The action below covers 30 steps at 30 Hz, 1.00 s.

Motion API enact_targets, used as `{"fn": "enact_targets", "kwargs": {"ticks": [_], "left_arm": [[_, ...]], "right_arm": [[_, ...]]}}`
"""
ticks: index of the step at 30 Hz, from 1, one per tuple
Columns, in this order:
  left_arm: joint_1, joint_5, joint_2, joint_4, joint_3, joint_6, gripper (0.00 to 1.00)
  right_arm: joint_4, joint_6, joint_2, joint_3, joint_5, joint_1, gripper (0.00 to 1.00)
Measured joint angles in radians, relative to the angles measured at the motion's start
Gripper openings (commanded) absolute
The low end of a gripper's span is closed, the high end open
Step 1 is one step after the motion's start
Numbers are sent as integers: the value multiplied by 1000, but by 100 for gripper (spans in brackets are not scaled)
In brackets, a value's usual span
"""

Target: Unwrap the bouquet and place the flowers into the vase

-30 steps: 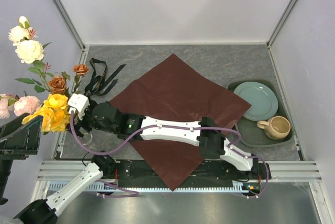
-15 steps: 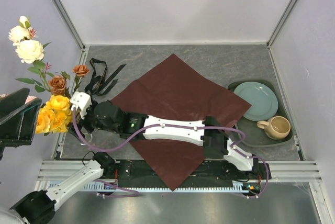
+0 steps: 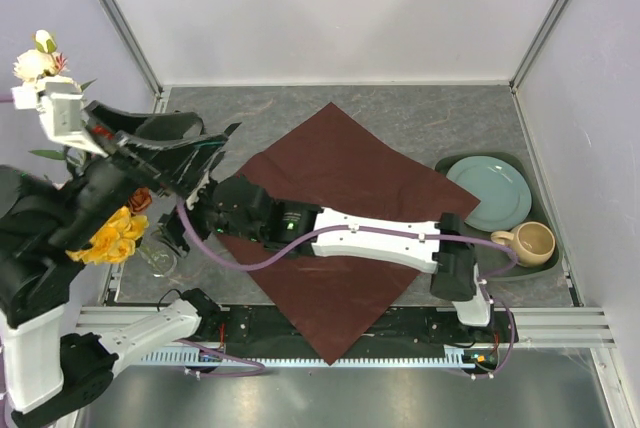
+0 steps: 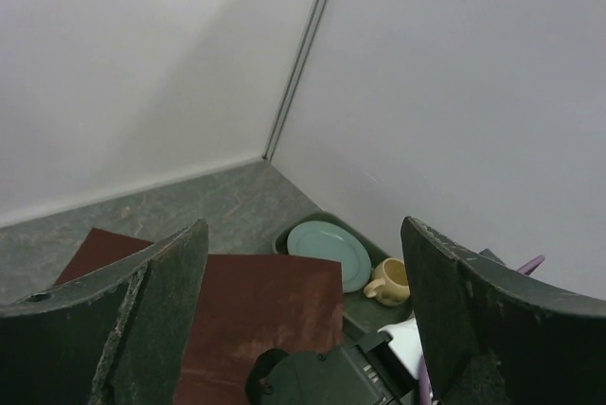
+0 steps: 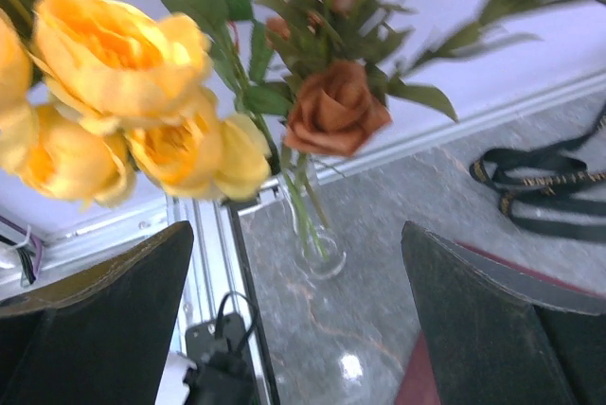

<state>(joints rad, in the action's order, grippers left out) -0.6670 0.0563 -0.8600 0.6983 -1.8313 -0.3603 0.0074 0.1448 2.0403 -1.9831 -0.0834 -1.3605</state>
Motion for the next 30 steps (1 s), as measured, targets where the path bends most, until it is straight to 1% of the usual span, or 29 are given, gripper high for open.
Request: {"fn": "enact_targets", "kwargs": {"ticks": [6, 11, 15, 19, 22, 26, 30], "left_arm": [[0, 67, -68, -51, 21, -36, 87], [0, 104, -137, -108, 25, -60, 86], [0, 104, -167, -148, 80, -66, 86], [0, 103, -190, -177, 162, -68, 87], [0, 103, -214, -201, 235, -71, 88], [0, 97, -220, -222, 343, -81, 88], [0, 87, -220, -234, 403, -89, 89]], "right_arm": [[-14, 15, -152, 206, -18, 34, 98], [-27, 26, -330, 448, -82, 56, 98], [-44, 80, -518, 678, -165, 100, 98], [-110, 156, -698, 844, -288, 198, 98], [-212, 216, -834, 929, -424, 249, 98], [-343, 291, -958, 968, -565, 252, 98], [-437, 331, -1035, 975, -638, 252, 98]]}}
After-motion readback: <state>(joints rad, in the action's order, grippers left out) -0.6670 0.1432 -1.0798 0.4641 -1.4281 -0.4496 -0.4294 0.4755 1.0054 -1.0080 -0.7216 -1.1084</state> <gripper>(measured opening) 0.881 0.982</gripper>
